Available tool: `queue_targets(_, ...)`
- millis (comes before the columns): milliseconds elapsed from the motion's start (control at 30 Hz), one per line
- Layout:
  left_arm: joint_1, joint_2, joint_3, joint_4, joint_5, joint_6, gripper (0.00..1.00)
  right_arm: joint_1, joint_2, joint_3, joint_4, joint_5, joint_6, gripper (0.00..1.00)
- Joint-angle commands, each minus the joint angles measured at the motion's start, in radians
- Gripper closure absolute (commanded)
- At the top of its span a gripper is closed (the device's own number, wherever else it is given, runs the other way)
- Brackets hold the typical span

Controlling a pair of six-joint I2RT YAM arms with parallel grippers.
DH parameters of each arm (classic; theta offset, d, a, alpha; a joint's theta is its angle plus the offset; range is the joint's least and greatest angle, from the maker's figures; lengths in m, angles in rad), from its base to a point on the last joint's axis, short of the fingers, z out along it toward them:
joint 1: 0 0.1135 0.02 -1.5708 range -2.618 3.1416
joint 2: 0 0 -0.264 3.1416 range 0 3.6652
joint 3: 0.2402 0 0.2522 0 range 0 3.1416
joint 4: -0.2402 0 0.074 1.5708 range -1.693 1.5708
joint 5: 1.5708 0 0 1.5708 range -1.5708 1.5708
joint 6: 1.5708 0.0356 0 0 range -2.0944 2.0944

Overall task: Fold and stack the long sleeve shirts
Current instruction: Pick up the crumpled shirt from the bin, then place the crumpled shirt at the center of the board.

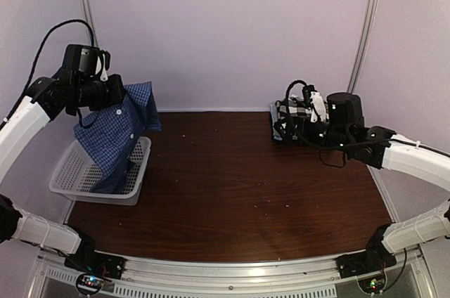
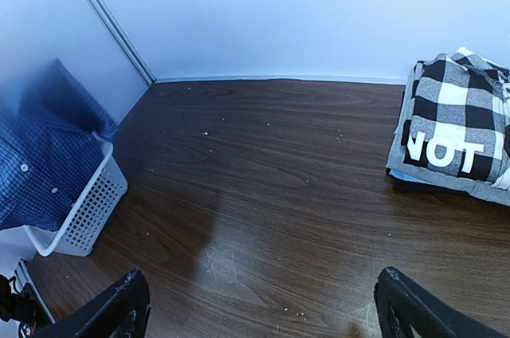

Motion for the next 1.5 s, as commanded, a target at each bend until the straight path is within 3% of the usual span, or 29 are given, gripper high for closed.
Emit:
queue_targets(0, -0.126, 0.039, 0.19, 0.15, 0.009, 0.089, 1.0, 0.006, 0.005, 0.053, -0.014, 0.034, -0.021, 0.0)
queue_targets(300, -0.328, 0.285, 0.54, 0.267, 0.105, 0.197, 1.0, 0.005, -0.008, 0.133, -0.085, 0.156, -0.035, 0.0)
queue_targets(600, -0.424, 0.471, 0.534, 0.308, 0.322, 0.162, 1.0, 0.003, -0.09, 0.101, -0.116, 0.262, -0.031, 0.0)
queue_targets(1000, -0.425, 0.608, 0.406, 0.33, 0.465, 0.163, 1.0, 0.004, -0.068, 0.043, -0.132, 0.181, -0.038, 0.0)
queue_targets(1233, -0.41, 0.686, 0.399, 0.213, 0.27, 0.115, 1.0, 0.003, -0.01, 0.01, -0.146, 0.054, -0.052, 0.0)
queue_targets(1467, -0.288, 0.8, 0.427, 0.178, 0.269, 0.008, 1.0, 0.007, 0.034, -0.086, -0.121, -0.01, -0.041, 0.0)
